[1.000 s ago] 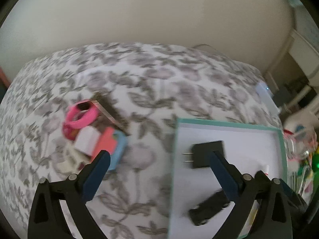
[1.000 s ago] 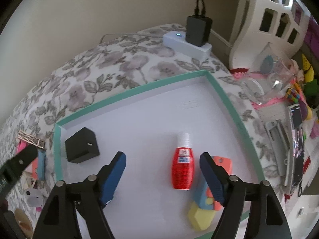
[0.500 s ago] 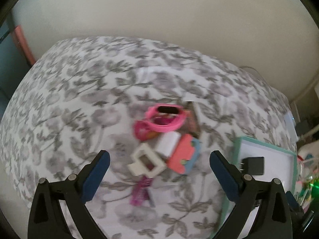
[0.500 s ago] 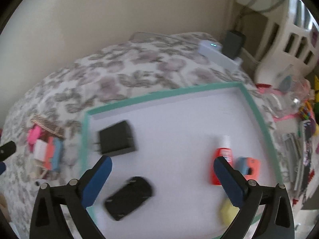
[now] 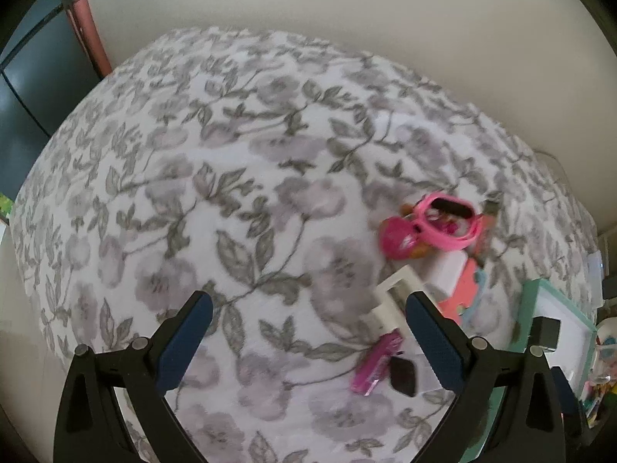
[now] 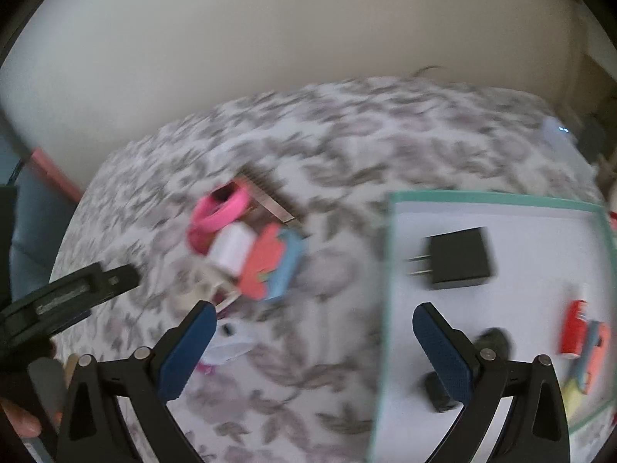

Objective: Organize rigid objects

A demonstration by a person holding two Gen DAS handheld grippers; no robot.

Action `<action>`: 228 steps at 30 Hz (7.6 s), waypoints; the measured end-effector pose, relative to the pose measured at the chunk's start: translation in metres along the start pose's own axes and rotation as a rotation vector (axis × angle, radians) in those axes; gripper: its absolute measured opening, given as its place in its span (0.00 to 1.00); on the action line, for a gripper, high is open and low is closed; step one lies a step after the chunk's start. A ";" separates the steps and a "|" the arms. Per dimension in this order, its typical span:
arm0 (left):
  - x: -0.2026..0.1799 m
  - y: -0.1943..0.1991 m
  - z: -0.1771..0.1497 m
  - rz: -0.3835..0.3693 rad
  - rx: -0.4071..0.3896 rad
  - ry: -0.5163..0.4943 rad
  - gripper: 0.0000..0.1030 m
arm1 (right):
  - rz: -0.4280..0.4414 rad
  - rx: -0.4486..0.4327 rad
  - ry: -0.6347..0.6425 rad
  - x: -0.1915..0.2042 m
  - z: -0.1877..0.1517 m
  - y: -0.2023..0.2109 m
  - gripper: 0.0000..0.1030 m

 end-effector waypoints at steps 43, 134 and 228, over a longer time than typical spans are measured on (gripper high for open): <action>-0.014 -0.051 -0.058 -0.018 0.209 0.036 0.97 | 0.082 0.152 0.010 0.024 -0.040 -0.034 0.51; -0.215 0.099 -0.025 -0.527 -0.165 -0.256 0.11 | -0.219 -0.080 -0.326 -0.163 0.027 0.073 0.51; -0.047 0.012 0.011 0.012 -0.084 0.055 0.95 | -0.213 -0.008 -0.098 -0.125 -0.002 0.030 1.00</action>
Point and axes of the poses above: each gripper's, at about its wrist camera, not at the fingertips, and y roughly against the way its jaws point, x to its left, z to its top, the point moved 10 cm from there along -y, roughly the way its jaws point, and after that the axes turned 14 degrees about -x, right-handed, at the moved point
